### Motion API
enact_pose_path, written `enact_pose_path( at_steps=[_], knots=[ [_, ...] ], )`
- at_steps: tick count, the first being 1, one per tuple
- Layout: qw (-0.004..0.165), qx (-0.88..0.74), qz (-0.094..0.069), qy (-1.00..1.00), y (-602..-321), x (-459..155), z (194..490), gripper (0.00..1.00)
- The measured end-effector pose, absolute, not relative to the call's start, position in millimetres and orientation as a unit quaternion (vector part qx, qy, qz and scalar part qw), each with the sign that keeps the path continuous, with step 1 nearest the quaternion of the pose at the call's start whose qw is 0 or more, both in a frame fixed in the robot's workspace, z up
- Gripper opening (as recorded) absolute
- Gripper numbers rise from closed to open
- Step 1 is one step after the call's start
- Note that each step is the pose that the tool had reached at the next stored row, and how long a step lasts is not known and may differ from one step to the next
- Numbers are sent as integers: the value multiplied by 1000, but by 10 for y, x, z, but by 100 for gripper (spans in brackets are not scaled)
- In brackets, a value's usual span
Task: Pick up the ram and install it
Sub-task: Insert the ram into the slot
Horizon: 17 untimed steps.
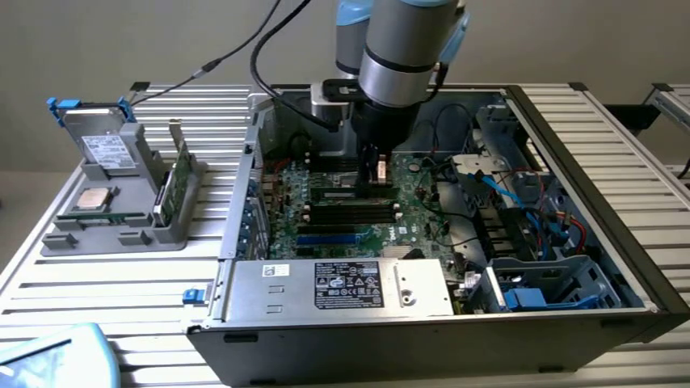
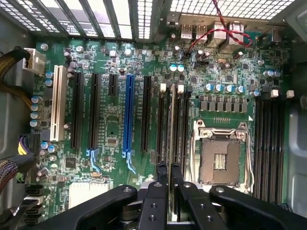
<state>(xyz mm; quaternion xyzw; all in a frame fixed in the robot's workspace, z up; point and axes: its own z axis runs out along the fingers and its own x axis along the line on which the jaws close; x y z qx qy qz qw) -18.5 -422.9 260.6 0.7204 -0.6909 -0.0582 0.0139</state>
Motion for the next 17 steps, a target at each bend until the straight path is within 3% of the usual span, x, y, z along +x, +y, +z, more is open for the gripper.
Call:
enact_pose_path(
  at_steps=[11,17],
  knots=[
    [21,724,-51,-688,-4181,-156,2416,14],
    [35,724,-40,-688,-4141,-156,2379,14]
  ],
)
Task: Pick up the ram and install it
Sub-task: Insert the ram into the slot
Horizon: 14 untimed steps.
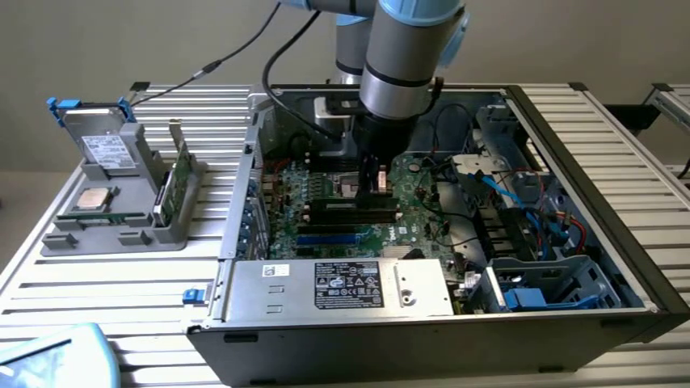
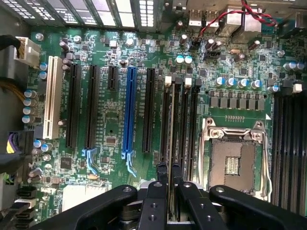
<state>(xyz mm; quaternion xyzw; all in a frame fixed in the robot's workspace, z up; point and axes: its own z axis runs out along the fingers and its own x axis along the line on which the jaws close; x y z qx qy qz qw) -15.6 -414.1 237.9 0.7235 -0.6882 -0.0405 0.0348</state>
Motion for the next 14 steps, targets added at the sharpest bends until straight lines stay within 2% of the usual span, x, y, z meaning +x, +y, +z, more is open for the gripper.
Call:
enact_pose_path(
  at_steps=[4,14],
  knots=[
    [42,723,-33,-689,-4126,-156,2360,14],
    [48,723,-28,-689,-4046,-162,2350,14]
  ],
)
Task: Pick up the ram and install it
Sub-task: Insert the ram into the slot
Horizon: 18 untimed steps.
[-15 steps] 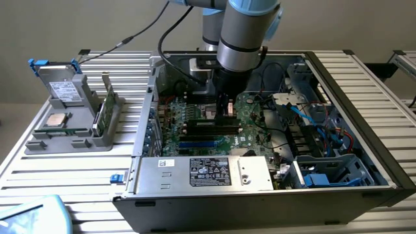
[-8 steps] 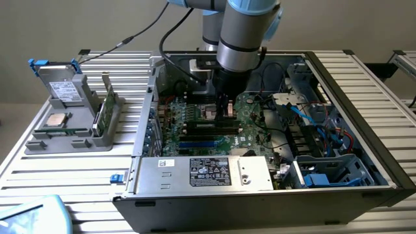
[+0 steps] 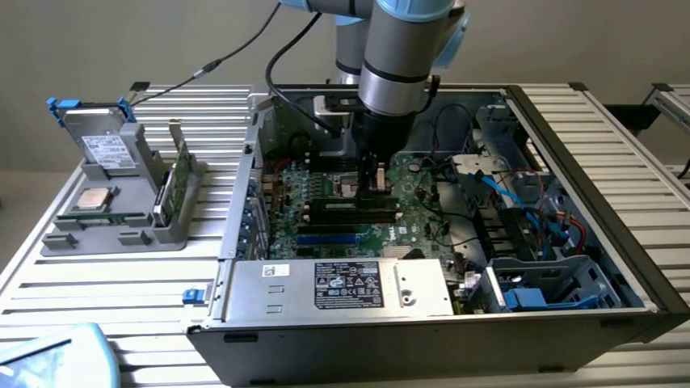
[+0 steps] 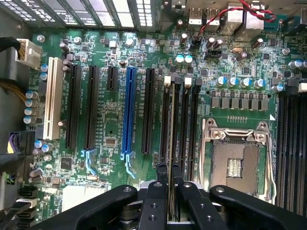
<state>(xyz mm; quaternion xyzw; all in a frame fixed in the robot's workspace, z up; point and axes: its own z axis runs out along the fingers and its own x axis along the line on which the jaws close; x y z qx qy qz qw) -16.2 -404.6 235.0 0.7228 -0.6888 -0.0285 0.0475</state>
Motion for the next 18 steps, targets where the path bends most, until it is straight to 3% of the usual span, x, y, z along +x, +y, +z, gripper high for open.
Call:
enact_pose_path(
  at_steps=[18],
  knots=[
    [51,723,-25,-689,-4037,-179,2315,14]
  ],
)
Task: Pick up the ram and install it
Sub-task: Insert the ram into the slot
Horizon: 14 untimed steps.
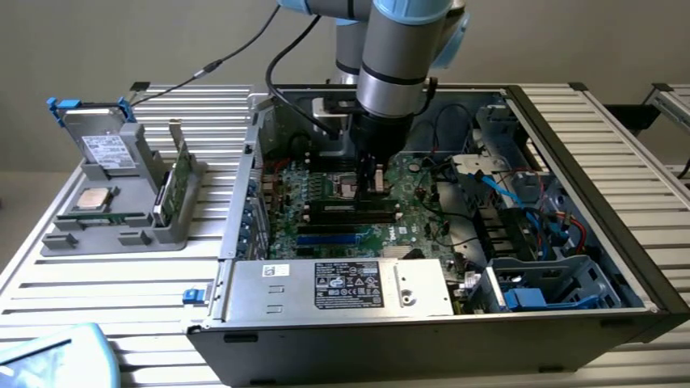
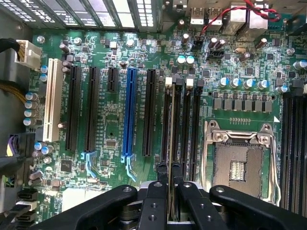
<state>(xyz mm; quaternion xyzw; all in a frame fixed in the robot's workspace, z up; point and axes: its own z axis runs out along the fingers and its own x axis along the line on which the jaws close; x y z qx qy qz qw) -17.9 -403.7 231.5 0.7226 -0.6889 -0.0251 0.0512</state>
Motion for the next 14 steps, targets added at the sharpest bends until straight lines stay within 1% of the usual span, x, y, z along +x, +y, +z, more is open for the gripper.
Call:
enact_pose_path(
  at_steps=[14],
  knots=[
    [53,722,-23,-689,-4036,-185,2278,14]
  ],
)
